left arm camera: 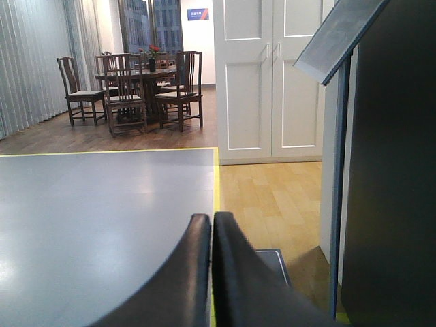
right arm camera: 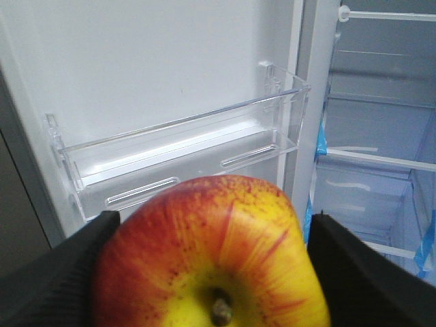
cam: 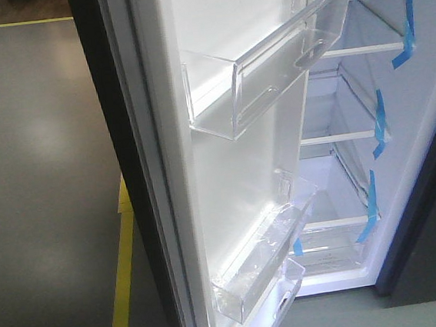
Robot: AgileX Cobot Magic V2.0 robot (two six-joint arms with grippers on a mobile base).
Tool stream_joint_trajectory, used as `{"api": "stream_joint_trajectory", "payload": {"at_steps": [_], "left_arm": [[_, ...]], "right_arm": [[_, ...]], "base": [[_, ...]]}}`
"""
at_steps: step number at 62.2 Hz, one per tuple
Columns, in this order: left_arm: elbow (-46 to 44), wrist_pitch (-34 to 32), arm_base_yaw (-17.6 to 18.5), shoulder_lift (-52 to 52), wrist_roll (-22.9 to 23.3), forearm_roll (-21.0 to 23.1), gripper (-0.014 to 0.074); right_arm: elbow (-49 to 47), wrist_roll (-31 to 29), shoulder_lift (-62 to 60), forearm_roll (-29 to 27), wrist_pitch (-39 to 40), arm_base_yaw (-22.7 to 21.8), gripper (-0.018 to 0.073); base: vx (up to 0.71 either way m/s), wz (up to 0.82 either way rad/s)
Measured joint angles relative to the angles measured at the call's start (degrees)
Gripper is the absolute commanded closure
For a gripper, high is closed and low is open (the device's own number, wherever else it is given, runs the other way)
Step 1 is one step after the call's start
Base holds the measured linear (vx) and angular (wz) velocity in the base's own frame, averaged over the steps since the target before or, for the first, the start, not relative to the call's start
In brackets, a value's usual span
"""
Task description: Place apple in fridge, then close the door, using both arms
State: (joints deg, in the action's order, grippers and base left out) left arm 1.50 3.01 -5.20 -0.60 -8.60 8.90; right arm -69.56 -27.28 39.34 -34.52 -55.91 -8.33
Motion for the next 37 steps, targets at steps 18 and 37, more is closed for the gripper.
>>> {"api": "stream_joint_trajectory", "payload": {"at_steps": [18, 37], "left_arm": [[0.0, 0.0, 0.0, 0.0, 0.0, 0.0, 0.0603], [0.0, 0.0, 0.0, 0.0, 0.0, 0.0, 0.0603]], "right_arm": [[0.0, 0.0, 0.0, 0.0, 0.0, 0.0, 0.0566], [0.0, 0.0, 0.0, 0.0, 0.0, 0.0, 0.0566]], "base": [[0.01, 0.0], [0.0, 0.0]]}}
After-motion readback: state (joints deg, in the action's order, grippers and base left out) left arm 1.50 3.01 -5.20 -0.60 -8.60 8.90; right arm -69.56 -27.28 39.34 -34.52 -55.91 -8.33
